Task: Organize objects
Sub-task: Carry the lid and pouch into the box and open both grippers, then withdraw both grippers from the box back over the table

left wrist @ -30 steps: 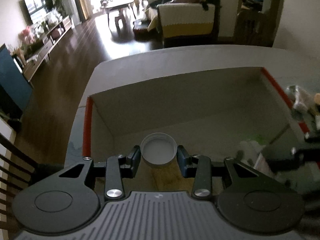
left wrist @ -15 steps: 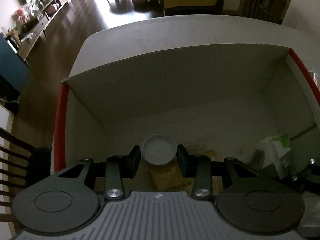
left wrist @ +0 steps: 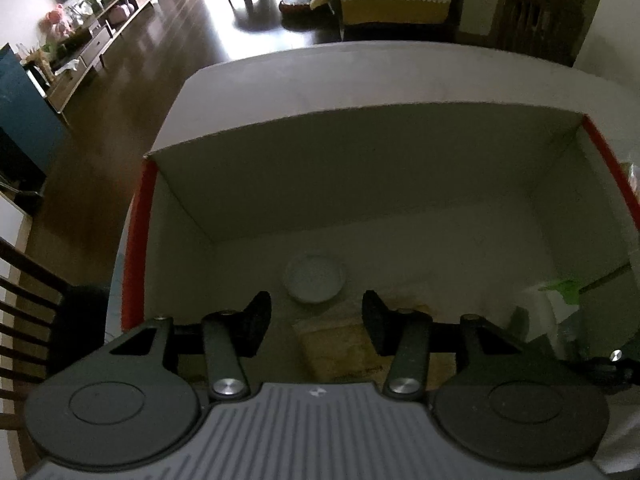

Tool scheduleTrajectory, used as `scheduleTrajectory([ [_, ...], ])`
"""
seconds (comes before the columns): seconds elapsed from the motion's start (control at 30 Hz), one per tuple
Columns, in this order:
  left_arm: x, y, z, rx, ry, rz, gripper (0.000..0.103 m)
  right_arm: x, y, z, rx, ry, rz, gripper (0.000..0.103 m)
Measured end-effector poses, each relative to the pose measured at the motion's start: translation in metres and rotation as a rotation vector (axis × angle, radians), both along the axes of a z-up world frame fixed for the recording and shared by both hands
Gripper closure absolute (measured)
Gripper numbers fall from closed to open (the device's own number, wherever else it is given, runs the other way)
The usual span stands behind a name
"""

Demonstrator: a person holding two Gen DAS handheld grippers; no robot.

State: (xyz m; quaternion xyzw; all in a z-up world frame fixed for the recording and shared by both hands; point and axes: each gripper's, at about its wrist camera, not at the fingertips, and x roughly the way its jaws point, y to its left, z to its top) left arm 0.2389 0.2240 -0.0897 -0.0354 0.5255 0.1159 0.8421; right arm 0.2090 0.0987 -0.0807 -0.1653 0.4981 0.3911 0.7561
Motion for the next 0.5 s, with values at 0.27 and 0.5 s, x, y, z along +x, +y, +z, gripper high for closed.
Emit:
scheduleTrajectory([
  [0.27, -0.018, -0.007, 0.028, 0.000, -0.078, 0.000, 0.049, -0.001, -0.012, 0.029, 0.061, -0.027, -0.012, 0.055],
  [0.5, -0.039, -0.018, 0.056, 0.003, -0.145, -0.003, 0.049, -0.011, -0.033, 0.052, 0.106, -0.066, -0.003, 0.047],
])
